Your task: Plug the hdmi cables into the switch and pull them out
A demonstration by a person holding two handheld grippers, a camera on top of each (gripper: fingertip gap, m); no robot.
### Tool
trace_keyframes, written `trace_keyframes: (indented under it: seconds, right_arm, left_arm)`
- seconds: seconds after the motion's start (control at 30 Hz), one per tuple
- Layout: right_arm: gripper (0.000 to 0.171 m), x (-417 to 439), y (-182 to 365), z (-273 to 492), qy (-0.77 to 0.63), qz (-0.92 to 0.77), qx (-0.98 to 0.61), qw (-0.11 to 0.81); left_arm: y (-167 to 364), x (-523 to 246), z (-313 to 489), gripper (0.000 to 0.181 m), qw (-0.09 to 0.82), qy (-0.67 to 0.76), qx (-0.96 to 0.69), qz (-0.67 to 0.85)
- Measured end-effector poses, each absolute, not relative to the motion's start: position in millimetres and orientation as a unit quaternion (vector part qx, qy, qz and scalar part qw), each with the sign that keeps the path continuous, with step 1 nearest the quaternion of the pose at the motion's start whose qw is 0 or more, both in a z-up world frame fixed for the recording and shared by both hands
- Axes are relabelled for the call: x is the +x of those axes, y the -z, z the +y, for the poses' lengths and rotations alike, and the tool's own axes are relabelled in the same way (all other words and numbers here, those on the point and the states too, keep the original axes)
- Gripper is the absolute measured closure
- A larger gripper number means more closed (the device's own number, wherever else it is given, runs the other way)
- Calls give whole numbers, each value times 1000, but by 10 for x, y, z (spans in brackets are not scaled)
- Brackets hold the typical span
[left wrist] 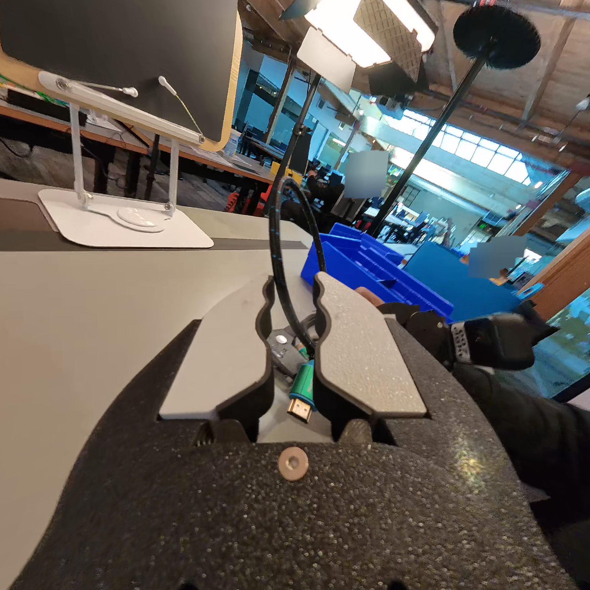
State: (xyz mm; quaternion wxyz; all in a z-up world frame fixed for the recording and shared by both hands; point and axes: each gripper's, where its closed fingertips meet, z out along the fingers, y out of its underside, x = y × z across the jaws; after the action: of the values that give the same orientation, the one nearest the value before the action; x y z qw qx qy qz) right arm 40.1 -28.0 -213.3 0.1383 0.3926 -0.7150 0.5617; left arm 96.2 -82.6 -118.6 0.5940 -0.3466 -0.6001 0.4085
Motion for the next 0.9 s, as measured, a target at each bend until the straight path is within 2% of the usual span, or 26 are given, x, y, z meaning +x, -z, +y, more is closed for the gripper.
trace_keyframes:
  seconds: [0.03, 0.17, 0.4, 0.47, 0.67, 0.83, 0.9]
  right_arm:
    - [150, 404, 2135, -276, -561, -717, 391, 131]
    - [150, 418, 2118, -258, -562, -728, 379, 99]
    - [152, 436, 2056, -242, -572, -729, 369, 78]
    - [171, 424, 2023, -238, -579, -724, 366, 82]
    - [171, 395, 2090, -209, -557, -736, 377, 77]
    - [144, 289, 2206, -202, -525, -761, 374, 77]
    - [138, 279, 2265, -197, -510, -766, 382, 86]
  left_arm:
    - [1195, 987, -825, 155, 579, -422, -360, -597]
    - [1295, 1112, -821, 142, 503, -476, -421, -586]
    - [1472, 1136, -600, 140, 400, -516, -536, -536]
    - [1530, 1077, -549, 140, 368, -521, -568, -520]
    - [1820, 811, -414, 140, 284, -511, -670, -458]
    - [2163, 748, -570, 136, 211, -467, -713, -480]
    - [2288, 788, -627, 132, 210, -433, -717, -504]
